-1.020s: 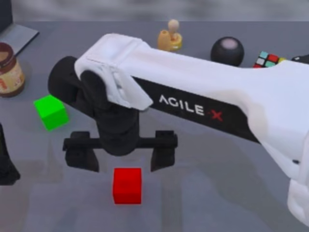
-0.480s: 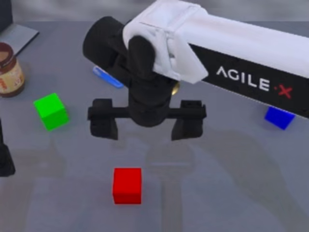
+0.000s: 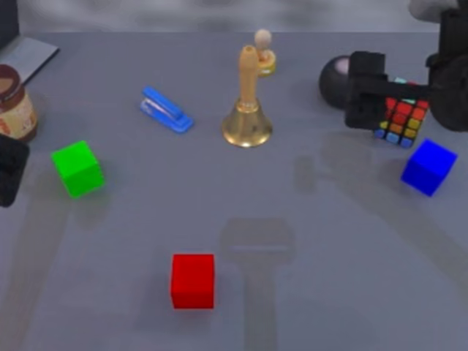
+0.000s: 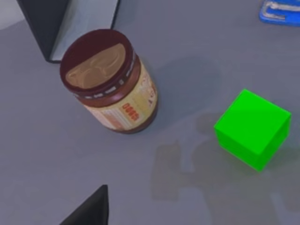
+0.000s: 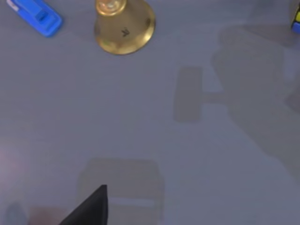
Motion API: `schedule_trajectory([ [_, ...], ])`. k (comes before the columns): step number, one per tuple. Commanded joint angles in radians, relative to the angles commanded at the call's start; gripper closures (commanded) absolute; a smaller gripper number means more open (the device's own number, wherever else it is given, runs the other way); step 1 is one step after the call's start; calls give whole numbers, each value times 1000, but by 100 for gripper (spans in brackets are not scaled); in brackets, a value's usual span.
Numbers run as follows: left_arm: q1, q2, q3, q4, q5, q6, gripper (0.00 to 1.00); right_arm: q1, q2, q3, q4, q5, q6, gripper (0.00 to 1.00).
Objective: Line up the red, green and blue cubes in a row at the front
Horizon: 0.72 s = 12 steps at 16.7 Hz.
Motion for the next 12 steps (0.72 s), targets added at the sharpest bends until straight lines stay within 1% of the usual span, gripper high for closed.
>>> schedule_trajectory([
  [3,-15,336,243,-172,-2,124,0,-141,-348,-315,170,2,-145,0],
  [6,-29,644,468,-332,-3,239,0,-273,-665,-619,340,-16,-279,0],
  [8,-38,826,609,-430,-4,311,0,-351,-844,-795,450,-38,-356,0],
  [12,-53,1099,851,-583,-2,428,0,-474,-1111,-1073,652,-99,-472,0],
])
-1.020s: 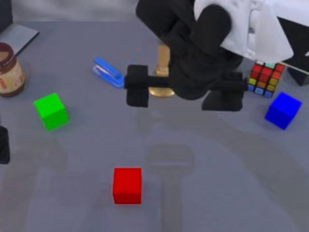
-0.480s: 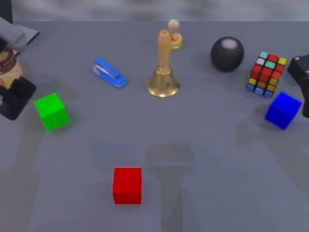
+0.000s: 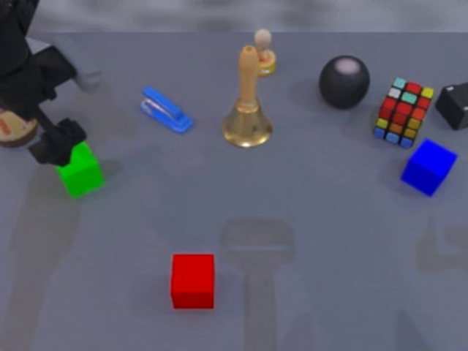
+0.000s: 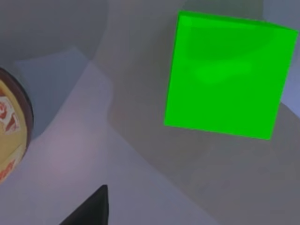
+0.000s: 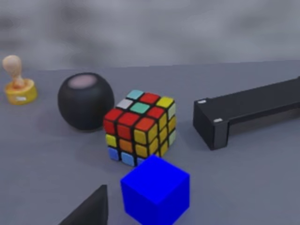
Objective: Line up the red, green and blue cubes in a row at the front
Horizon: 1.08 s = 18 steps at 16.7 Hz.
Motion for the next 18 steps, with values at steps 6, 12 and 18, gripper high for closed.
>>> schedule_trajectory([
  [6,-11,199,196,-103,5,88,0,-93,-216,-195,181,-70,-76,0],
  [12,-6,209,201,-103,5,91,0,-96,-222,-201,186,-72,-78,0],
  [18,-9,266,71,94,6,92,0,-96,-222,-201,186,-72,-78,0],
])
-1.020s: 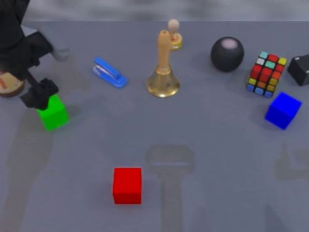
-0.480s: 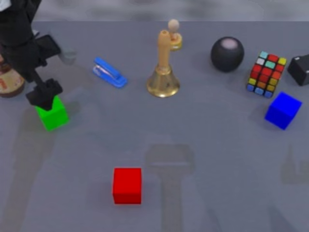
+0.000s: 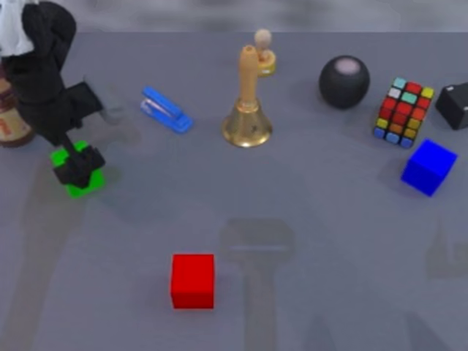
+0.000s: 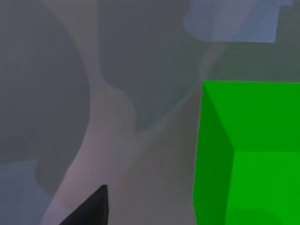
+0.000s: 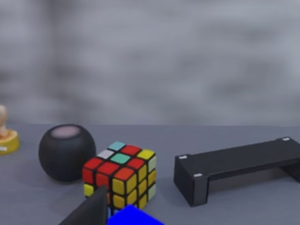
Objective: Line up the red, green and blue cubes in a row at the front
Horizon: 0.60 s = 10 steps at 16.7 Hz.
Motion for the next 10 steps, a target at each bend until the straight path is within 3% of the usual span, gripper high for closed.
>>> schedule_trajectory([
  [7,0,27,-51,70,0,1,0,0,0,0,0,0,0,0],
  [10,0,27,-51,70,0,1,23,0,0,0,0,0,0,0],
])
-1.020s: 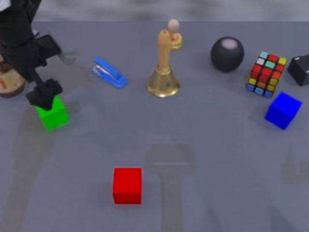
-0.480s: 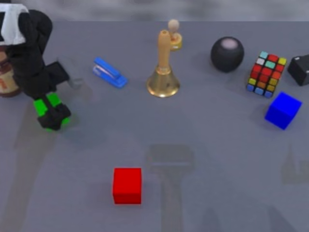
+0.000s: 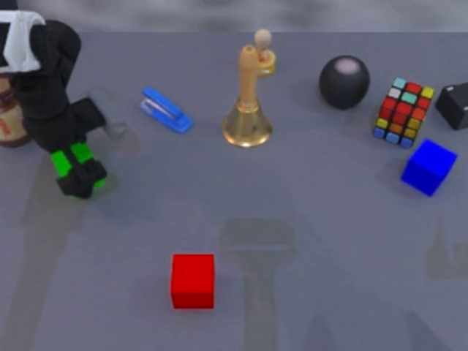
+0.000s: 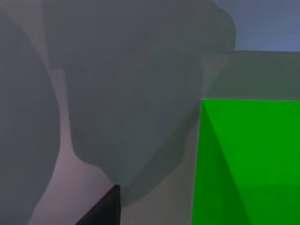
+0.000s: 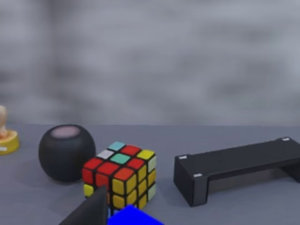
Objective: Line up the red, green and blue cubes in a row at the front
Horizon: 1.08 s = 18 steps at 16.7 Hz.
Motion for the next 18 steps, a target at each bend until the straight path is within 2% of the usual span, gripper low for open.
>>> schedule_trajectory([
  [10,0,0,0,0,0,0,98,0,0,0,0,0,0,0],
  [18,0,0,0,0,0,0,100,0,0,0,0,0,0,0],
])
